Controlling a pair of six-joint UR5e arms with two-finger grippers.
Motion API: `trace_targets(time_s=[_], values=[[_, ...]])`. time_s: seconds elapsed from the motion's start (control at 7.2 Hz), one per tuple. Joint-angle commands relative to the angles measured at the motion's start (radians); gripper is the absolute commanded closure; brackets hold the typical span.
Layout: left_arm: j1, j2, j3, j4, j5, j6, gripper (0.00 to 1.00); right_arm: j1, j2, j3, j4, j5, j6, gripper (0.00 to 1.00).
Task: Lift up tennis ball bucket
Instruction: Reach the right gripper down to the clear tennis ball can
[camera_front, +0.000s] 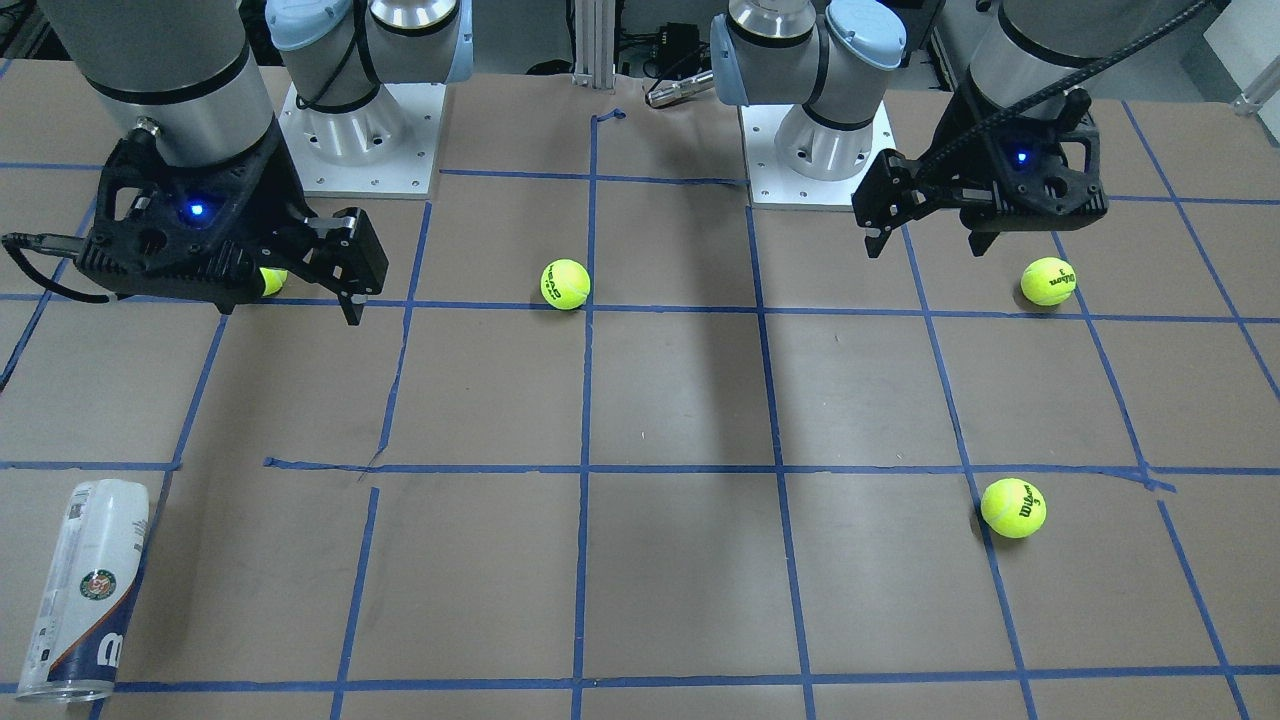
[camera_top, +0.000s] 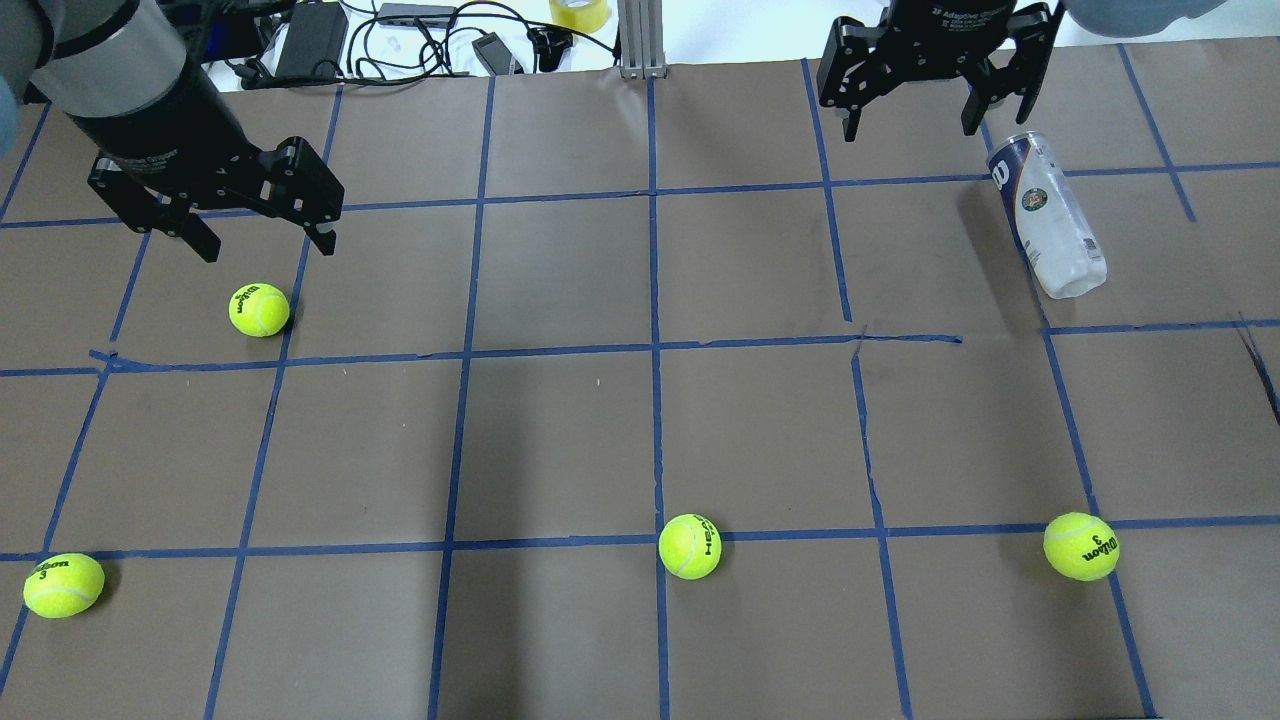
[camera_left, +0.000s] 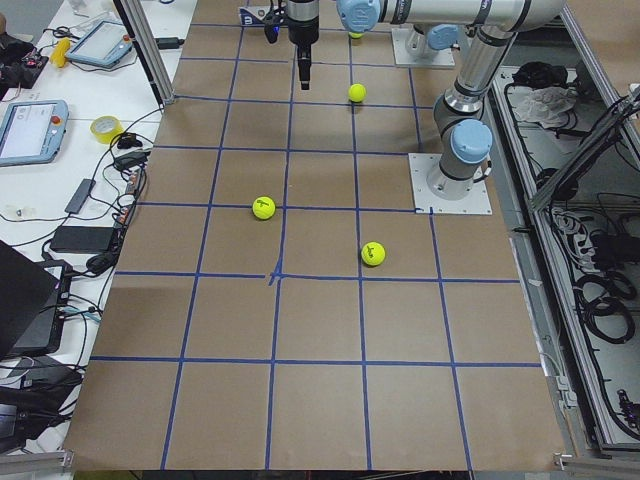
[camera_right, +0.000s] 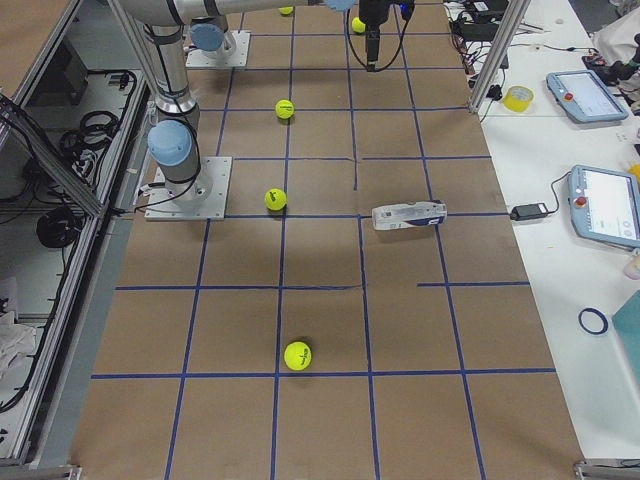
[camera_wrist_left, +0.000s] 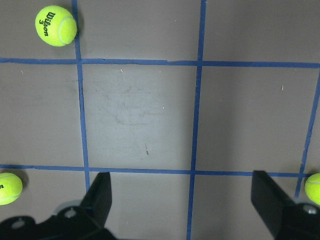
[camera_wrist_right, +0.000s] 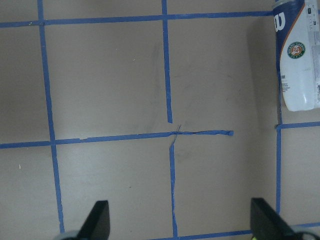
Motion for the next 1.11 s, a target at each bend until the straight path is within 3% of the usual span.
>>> trace_targets(time_s=[0.0, 0.28, 0.56, 0.83, 0.97], values=[[-0.002, 0.0, -0.003, -0.003, 0.006, 0.0, 0.0, -0.002, 0.008, 0.006, -0.005, -0.006, -0.001, 0.0], [0.0, 0.0, -0.005, -0.003, 0.008, 0.0, 0.0, -0.023, 0.026, 0.007, -0.029, 0.012, 0.007, 0.0], [-0.002, 0.0, -0.006, -0.003, 0.008, 0.0, 0.0, -0.169, 0.087, -0.005, -0.206, 0.012, -0.076, 0.0], [0.0, 0.011, -0.016, -0.005, 0.014, 0.006, 0.0, -0.331, 0.252, -0.028, -0.338, 0.012, -0.409, 0.0], [0.0, 0.011, -0.016, -0.005, 0.014, 0.008, 0.0, -0.358, 0.353, -0.06, -0.378, 0.014, -0.462, 0.0]])
